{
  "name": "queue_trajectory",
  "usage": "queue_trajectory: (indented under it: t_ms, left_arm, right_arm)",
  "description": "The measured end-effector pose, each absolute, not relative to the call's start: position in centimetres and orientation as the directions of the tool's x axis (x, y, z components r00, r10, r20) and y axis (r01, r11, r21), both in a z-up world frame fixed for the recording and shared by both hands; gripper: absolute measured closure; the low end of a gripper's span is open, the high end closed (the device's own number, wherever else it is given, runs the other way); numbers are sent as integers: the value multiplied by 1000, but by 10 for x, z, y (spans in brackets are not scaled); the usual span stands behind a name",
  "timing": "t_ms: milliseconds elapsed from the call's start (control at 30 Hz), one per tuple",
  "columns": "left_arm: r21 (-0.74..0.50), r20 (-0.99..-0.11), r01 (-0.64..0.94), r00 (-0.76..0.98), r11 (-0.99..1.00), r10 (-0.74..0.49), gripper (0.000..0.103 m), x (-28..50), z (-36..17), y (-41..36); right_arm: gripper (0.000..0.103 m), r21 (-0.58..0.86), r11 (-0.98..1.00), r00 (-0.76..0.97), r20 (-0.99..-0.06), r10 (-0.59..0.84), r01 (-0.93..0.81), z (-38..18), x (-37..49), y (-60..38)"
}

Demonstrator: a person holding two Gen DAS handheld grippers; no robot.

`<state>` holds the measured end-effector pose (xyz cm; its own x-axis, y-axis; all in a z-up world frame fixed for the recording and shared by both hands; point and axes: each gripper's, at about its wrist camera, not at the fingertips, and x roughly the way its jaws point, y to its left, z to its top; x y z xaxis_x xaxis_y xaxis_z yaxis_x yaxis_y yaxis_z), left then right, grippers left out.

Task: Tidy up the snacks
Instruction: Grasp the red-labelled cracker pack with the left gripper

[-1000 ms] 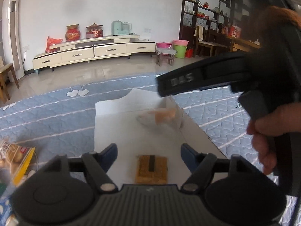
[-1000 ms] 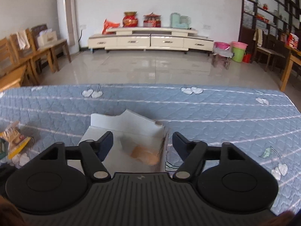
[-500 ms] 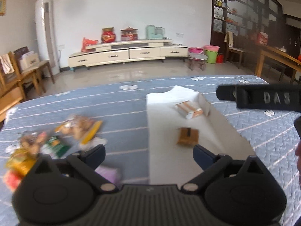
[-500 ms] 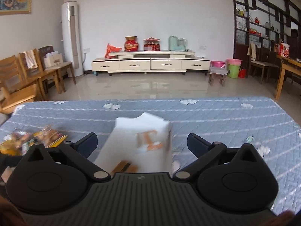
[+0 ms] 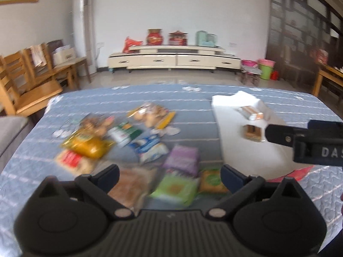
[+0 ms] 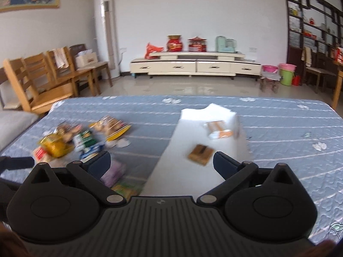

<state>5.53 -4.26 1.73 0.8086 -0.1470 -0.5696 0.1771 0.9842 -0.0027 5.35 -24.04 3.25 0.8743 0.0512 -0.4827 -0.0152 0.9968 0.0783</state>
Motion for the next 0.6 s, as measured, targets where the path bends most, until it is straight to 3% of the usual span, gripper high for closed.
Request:
queue_trajectory:
  t_ms: [333, 600]
  left_arm:
    - [-40, -607, 14, 794, 999, -36, 1, 49, -7, 22]
    - [-159, -662, -113, 749, 981, -21, 1, 70, -35, 59]
  right_arm:
    - [0, 50, 992, 852, -508, 123, -113, 28, 45, -204]
    - [0, 32, 987, 843, -516, 152, -159, 24, 39, -193]
